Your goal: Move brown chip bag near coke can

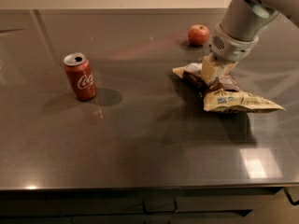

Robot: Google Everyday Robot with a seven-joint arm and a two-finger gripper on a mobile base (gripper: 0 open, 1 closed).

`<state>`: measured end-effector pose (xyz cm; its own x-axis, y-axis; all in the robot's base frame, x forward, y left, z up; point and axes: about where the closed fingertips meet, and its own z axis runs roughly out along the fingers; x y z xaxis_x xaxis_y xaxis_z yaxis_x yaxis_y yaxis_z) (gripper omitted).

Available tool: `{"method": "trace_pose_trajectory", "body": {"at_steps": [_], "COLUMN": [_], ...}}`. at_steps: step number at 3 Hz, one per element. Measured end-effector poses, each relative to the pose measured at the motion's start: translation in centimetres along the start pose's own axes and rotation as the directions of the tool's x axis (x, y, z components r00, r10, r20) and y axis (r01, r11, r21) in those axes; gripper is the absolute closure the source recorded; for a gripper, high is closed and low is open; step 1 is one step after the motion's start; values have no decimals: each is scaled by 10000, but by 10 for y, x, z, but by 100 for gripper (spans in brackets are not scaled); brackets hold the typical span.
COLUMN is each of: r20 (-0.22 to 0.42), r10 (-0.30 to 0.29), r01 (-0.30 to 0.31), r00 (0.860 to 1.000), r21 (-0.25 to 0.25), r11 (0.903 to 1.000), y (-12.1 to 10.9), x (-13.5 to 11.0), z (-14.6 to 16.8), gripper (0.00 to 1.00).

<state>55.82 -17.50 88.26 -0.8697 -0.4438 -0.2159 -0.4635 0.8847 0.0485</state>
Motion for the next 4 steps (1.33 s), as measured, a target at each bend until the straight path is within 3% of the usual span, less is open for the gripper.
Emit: {"method": "trace_pose_trajectory", "body": {"at_steps": [1, 2, 4], "r20": [251, 365, 624], "r10": [-1008, -1950, -3625], "r01": [1018, 1975, 3677], "r00": [9946, 9801, 9299], "r21": [-407, -896, -1862], "r11": [9940, 9762, 9111], "y": [29, 60, 133], "x": [-21, -40, -75], "z": [-3, 7, 23], "gripper": [100, 100, 100]}}
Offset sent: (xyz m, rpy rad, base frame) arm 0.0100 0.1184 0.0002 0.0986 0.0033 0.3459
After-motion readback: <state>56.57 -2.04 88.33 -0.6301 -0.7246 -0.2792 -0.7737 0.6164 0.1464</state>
